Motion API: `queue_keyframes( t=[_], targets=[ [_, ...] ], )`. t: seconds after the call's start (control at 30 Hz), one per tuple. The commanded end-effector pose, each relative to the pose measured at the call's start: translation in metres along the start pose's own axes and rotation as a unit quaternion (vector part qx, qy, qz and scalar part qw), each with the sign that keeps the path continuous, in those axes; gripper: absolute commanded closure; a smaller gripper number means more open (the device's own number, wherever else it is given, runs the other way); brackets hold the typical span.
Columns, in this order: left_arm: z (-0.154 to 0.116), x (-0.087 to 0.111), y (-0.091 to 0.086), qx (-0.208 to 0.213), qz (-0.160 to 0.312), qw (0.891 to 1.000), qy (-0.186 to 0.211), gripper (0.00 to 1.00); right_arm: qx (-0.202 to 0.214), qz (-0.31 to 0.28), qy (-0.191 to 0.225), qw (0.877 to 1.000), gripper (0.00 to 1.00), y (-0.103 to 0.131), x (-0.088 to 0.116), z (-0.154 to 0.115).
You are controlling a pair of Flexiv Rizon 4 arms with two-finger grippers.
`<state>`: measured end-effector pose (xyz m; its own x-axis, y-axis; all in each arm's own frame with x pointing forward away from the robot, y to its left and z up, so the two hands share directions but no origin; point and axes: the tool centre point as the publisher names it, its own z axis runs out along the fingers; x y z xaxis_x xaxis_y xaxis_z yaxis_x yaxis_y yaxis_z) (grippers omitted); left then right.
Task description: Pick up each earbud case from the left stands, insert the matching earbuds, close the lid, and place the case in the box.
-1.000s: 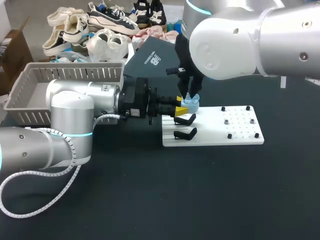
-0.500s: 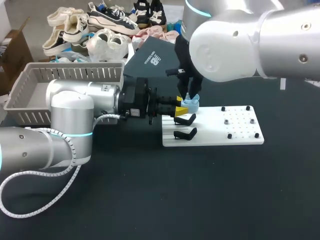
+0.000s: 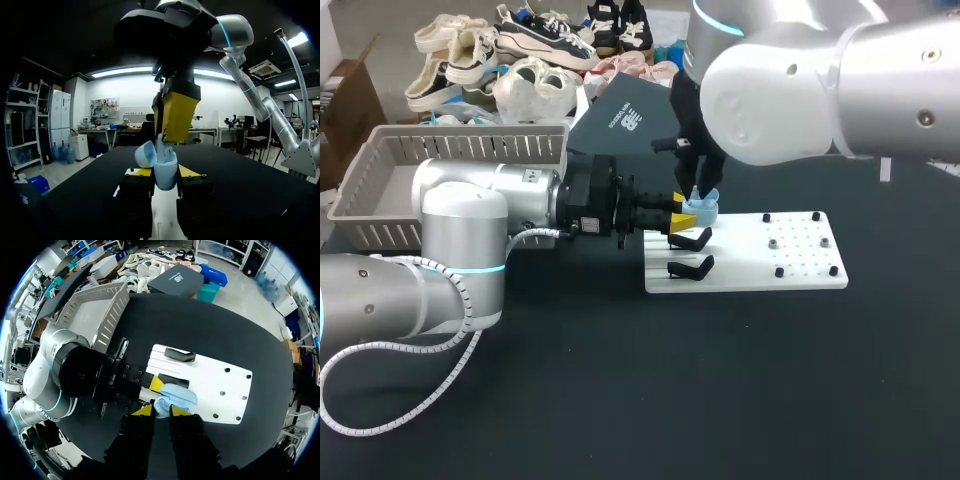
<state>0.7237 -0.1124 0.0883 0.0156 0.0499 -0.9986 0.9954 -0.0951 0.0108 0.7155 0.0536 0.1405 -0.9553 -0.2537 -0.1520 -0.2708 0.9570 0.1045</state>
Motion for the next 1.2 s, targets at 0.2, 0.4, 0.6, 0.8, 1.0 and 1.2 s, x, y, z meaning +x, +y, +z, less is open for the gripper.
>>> queue_keyframes(
  t=[0.2,0.4,0.6,0.8,1.0,1.2],
  targets=[
    [0.002,0.007,0.001,0.0,0.0,1.0,-0.007,1.0,0.002,0.002,0.004,1.0,1.0,-0.001,0.0,0.002],
    [0.002,0.007,0.001,0.0,0.0,1.0,-0.007,1.0,0.004,0.001,0.007,1.0,1.0,-0.001,0.0,0.003],
    [0.002,0.007,0.001,0.0,0.0,1.0,-0.007,1.0,0.006,0.0,0.007,1.0,0.7,0.0,0.0,0.003],
    [0.002,0.007,0.001,0.0,0.0,1.0,-0.007,1.0,0.006,-0.001,0.006,1.0,0.63,0.002,0.0,0.001],
    [0.002,0.007,0.001,0.0,0.0,1.0,-0.007,1.0,0.01,0.01,-0.011,1.0,0.54,-0.001,0.0,-0.013],
    [0.002,0.007,0.001,0.0,0.0,1.0,-0.007,1.0,0.025,0.05,-0.029,0.998,0.0,-0.023,-0.013,-0.02]
  ],
)
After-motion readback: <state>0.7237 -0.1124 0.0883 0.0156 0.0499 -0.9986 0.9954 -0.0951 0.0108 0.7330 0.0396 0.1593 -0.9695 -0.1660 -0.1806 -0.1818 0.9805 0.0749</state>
